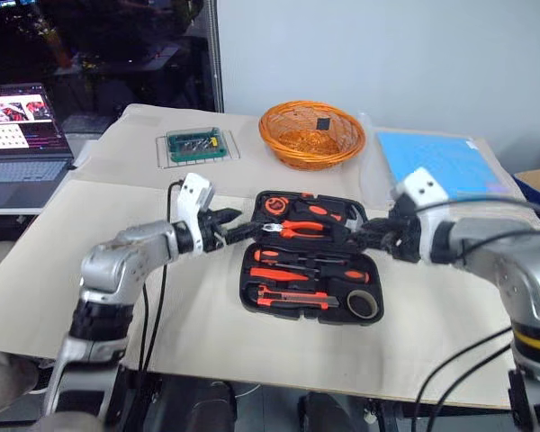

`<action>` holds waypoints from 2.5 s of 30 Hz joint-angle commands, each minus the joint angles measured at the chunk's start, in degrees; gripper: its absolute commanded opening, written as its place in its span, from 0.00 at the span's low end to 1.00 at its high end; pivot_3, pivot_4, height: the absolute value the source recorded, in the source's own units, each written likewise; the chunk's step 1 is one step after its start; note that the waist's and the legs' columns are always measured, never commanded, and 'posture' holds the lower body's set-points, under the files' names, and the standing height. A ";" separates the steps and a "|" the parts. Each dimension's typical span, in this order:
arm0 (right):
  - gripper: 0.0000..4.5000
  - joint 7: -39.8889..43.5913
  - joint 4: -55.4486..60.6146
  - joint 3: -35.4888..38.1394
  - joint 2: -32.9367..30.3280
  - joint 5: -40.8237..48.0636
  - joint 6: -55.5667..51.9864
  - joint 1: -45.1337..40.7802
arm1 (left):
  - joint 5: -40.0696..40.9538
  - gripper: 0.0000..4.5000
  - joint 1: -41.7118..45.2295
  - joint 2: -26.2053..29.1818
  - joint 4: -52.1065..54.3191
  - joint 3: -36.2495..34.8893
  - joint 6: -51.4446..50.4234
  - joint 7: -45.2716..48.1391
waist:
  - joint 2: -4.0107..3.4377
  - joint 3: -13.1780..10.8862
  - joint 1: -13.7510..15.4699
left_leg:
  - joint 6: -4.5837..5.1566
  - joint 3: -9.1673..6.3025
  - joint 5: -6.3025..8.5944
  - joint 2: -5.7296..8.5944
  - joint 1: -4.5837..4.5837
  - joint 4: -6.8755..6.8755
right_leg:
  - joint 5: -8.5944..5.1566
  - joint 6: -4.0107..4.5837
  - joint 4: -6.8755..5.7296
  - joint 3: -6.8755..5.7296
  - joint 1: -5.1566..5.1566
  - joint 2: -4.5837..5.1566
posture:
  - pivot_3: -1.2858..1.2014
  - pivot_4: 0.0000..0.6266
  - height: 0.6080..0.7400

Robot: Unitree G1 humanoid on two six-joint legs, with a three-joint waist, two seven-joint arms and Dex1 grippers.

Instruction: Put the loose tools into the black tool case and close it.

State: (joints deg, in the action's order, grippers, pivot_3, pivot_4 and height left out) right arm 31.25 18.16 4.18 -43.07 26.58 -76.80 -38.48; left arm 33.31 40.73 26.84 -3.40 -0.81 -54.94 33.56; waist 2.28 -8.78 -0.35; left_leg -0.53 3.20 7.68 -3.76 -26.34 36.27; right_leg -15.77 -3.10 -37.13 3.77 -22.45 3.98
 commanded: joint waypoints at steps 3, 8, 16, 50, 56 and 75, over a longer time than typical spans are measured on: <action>0.43 -8.67 -17.20 2.76 5.11 -5.90 0.43 -7.74 | -5.57 0.88 10.97 -6.04 -15.60 1.05 -0.16 -5.46 | 0.00 0.00 0.19 | 0.01 0.01 0.00 0.03 -0.04 -0.11 | -0.01 -0.01 0.01 0.00 -0.05 0.00 | 0.52 0.24 1.00; 0.43 -10.67 -29.26 1.75 8.45 -8.25 3.97 -12.43 | -10.66 0.88 20.46 -8.80 -34.59 -0.34 5.70 -7.92 | -0.01 0.00 -0.15 | 0.01 -0.01 -0.01 0.06 -0.64 -0.39 | 0.00 0.00 -0.07 0.03 -0.77 -0.05 | 0.52 0.24 1.00; 0.26 -8.21 -39.90 -1.05 11.04 -9.54 6.95 -14.51 | -15.23 0.71 23.66 -9.19 -45.13 1.86 5.95 -1.85 | -0.04 -0.01 -0.50 | -0.01 0.02 -0.02 0.08 -0.96 -0.42 | 0.01 -0.01 -0.07 0.04 -1.08 -0.04 | 0.52 0.24 1.00; 0.00 1.50 8.79 6.44 8.17 -11.93 46.87 29.07 | -30.91 0.01 -3.87 -1.50 -18.26 9.27 67.66 16.88 | -0.29 -0.18 0.38 | -0.19 0.16 -0.15 0.12 -1.33 -0.37 | 0.04 -0.05 -0.44 0.14 -1.60 0.01 | 0.52 0.24 1.00; 0.15 7.11 17.13 13.74 2.44 -9.50 47.82 42.38 | -17.57 0.35 -9.83 6.58 -7.48 4.31 46.37 27.45 | -0.29 -0.17 0.04 | -0.65 0.27 0.10 -0.08 0.42 -0.41 | -0.27 0.20 -0.04 0.02 0.20 0.06 | 0.52 0.24 1.00; 0.00 12.93 36.74 3.41 -9.11 4.36 27.08 53.94 | 4.42 0.80 -14.77 27.48 18.21 1.25 16.06 49.76 | 0.03 -0.17 -0.68 | -0.60 0.29 0.06 -0.14 0.51 -0.43 | -0.29 0.30 0.10 -0.11 0.05 0.29 | 0.52 0.24 1.00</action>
State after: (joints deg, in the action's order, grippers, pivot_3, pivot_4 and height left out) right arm 48.21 54.95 12.99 -51.57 34.10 -47.48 17.57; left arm 36.98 25.15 54.82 12.00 0.99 -39.33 84.34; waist 2.31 -8.95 -1.03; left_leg -1.13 3.53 7.73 -3.86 -25.83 35.82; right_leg -16.04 -2.77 -37.02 3.68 -22.40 4.33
